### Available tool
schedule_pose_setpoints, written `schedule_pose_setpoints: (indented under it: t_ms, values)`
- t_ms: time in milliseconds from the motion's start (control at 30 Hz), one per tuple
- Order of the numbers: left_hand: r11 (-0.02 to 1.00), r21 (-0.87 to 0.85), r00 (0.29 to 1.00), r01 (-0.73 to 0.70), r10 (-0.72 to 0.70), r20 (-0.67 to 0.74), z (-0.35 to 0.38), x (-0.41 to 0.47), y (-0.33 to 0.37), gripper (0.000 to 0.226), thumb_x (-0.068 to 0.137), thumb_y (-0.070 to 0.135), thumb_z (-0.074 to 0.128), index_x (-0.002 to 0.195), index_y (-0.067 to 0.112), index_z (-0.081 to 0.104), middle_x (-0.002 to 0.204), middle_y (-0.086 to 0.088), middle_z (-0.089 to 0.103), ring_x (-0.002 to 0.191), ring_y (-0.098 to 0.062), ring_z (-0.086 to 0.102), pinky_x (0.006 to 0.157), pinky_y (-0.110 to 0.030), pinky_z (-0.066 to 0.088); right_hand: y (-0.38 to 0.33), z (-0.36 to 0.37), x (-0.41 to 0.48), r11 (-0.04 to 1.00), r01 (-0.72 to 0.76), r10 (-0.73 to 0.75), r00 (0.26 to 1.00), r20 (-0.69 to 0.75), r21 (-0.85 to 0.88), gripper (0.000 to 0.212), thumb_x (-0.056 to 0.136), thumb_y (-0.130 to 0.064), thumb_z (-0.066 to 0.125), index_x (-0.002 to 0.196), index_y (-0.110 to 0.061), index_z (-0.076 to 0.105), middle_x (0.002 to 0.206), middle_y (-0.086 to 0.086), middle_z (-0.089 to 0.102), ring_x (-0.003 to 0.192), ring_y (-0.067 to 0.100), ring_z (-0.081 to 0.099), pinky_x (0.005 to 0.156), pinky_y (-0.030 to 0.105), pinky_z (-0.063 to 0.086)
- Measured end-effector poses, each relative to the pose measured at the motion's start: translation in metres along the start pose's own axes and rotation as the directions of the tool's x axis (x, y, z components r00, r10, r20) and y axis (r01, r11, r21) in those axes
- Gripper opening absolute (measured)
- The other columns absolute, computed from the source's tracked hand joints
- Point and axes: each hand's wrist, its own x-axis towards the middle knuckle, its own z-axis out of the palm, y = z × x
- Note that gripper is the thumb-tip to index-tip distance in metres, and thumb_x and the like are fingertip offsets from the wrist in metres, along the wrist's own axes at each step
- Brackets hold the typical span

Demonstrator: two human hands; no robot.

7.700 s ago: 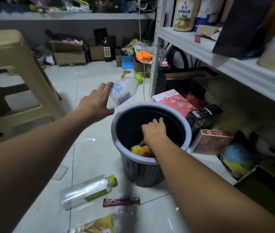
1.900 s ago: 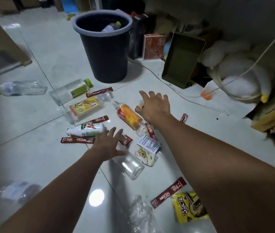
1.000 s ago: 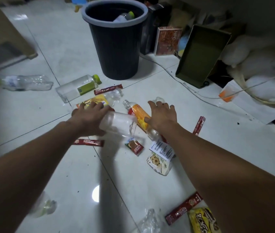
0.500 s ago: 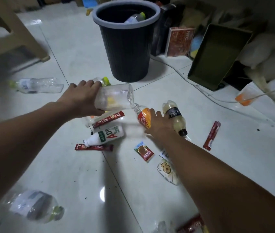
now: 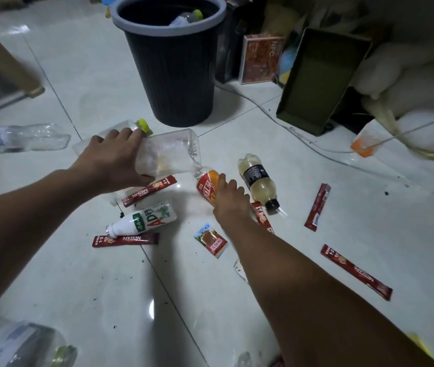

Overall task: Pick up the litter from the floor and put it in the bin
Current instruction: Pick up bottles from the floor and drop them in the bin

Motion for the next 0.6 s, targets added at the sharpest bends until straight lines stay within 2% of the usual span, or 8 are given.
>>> schedule_pose_setpoints:
  t_ms: [167,267,400,500,600]
  values:
    - [1.000,-0.026,1.000,0.013,-0.014,-0.008,-0.006,0.002,0.006,0.085,0.069,0.051,0.073,0.134,0.010,0.037,0.127,-0.012,0.050,0.115,-0.033,0.046,0.091,-0.044,0.037,-0.001,-0.028,0.001,1.000,0.022,-0.022,0.999,-0.028,-0.001,0.087,0.082,-0.030,0.073,0.147,-0.011,0.017,0.132,0.016,0.045,0.117,0.030,0.050,0.091,0.040,0.044]
    - [0.999,-0.028,0.999,0.034,-0.035,-0.033,-0.025,0.003,0.007,0.079,0.068,0.050,0.075,0.129,0.011,0.042,0.121,-0.011,0.052,0.110,-0.032,0.048,0.088,-0.043,0.038,0.004,-0.061,0.001,0.999,0.028,-0.026,0.998,-0.064,0.018,0.088,0.077,-0.032,0.078,0.143,-0.015,0.022,0.128,0.014,0.047,0.115,0.030,0.051,0.090,0.042,0.045]
    - [0.998,-0.023,0.996,0.050,-0.052,-0.077,-0.074,0.008,0.008,0.078,0.065,0.053,0.076,0.124,0.013,0.044,0.119,-0.010,0.053,0.109,-0.032,0.049,0.086,-0.041,0.038,0.017,-0.126,-0.004,0.997,0.025,-0.014,0.988,-0.154,0.074,0.086,0.076,-0.028,0.078,0.142,-0.018,0.024,0.130,0.012,0.046,0.117,0.028,0.050,0.089,0.037,0.042]
    - [0.998,-0.023,0.990,0.061,-0.063,-0.124,-0.119,0.011,0.008,0.077,0.066,0.051,0.077,0.123,0.013,0.044,0.120,-0.012,0.053,0.109,-0.032,0.050,0.087,-0.042,0.041,0.024,-0.184,-0.013,0.993,0.039,-0.017,0.981,-0.194,0.110,0.091,0.077,-0.030,0.078,0.146,-0.019,0.020,0.134,0.013,0.043,0.122,0.030,0.047,0.092,0.037,0.042]
    - [0.996,-0.023,0.979,0.090,-0.093,-0.183,-0.168,0.012,0.011,0.073,0.066,0.048,0.077,0.120,0.013,0.044,0.117,-0.012,0.053,0.106,-0.033,0.050,0.086,-0.042,0.042,0.029,-0.245,-0.029,0.987,0.059,-0.019,0.966,-0.256,0.148,0.087,0.077,-0.031,0.077,0.144,-0.019,0.022,0.134,0.013,0.044,0.121,0.031,0.048,0.090,0.038,0.043]
